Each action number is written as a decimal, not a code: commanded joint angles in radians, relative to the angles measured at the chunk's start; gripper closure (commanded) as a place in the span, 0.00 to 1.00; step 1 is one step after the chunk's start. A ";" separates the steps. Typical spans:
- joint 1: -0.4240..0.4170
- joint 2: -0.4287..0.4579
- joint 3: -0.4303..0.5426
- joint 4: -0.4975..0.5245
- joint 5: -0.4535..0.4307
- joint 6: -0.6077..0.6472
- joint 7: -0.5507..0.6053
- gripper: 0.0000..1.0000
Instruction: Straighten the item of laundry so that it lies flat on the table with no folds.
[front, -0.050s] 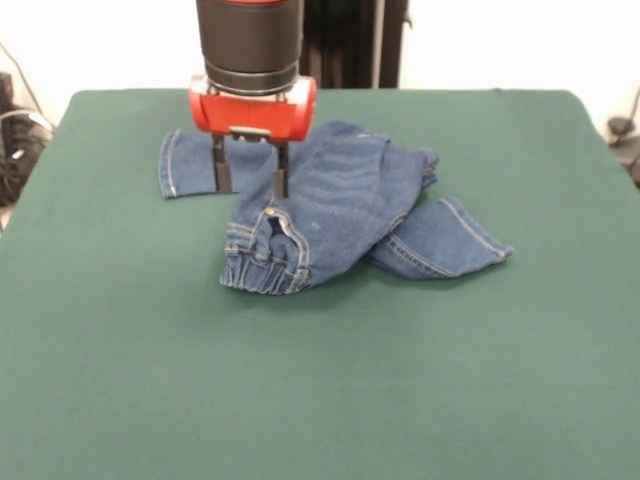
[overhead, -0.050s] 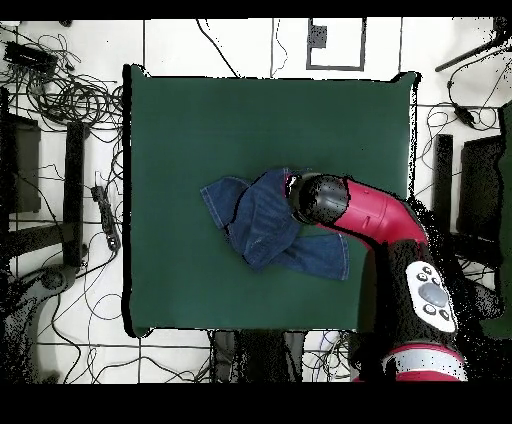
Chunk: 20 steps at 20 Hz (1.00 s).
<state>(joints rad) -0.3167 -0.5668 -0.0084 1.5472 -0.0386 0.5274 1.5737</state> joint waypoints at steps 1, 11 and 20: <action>0.025 0.038 0.055 0.013 0.024 -0.005 0.160 0.00; 0.016 0.124 0.023 0.065 -0.023 -0.158 0.178 0.00; -0.002 0.193 0.017 0.046 -0.016 -0.220 0.166 0.00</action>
<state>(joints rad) -0.3280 -0.4428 -0.0109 1.5493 -0.0382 0.3581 1.5737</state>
